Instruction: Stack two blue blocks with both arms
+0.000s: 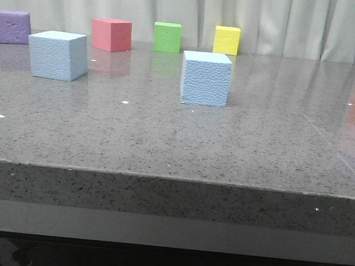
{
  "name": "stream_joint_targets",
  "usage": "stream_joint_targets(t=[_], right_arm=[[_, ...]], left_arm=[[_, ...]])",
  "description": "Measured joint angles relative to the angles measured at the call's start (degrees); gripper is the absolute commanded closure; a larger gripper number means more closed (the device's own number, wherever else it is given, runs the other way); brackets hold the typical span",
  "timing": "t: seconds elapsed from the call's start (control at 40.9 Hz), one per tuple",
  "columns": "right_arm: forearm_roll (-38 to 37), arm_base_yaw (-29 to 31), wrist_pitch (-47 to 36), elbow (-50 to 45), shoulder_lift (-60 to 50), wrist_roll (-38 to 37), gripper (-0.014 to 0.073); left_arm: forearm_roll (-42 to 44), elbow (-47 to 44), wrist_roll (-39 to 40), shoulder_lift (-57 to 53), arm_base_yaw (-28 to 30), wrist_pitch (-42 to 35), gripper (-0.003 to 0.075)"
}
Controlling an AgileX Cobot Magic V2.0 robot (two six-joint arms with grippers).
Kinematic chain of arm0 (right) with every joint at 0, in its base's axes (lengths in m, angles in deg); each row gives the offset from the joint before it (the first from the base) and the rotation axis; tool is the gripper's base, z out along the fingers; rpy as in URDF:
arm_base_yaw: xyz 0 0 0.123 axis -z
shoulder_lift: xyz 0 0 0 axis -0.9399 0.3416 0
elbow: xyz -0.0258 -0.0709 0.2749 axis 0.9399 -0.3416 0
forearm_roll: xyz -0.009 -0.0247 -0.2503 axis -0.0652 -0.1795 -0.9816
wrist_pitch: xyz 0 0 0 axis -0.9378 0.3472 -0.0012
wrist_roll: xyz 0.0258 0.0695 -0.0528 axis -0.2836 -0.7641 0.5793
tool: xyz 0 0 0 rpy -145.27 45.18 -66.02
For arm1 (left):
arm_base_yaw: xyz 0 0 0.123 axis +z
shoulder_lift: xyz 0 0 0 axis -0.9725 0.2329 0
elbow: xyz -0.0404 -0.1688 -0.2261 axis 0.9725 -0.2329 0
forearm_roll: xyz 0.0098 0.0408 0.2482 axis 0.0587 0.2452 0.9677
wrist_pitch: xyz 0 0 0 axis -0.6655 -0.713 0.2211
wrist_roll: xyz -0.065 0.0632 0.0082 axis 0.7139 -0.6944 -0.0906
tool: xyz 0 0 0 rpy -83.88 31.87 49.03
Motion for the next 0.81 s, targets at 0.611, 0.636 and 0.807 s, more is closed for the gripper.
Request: stream_joint_targets(t=[0.611, 0.636, 0.807], right_arm=[[0.00, 0.00, -0.09, 0.00, 0.00, 0.00, -0.0062], [0.00, 0.00, -0.09, 0.00, 0.00, 0.00, -0.0062], [0.00, 0.00, -0.09, 0.00, 0.00, 0.00, -0.0062]], left_arm=[[0.00, 26.73, -1.76, 41.17, -6.81, 1.78, 0.0132], [0.00, 27.70, -1.76, 41.99, -6.81, 2.04, 0.0132], [0.00, 35.05, -1.76, 50.61, -6.81, 4.79, 0.0132]])
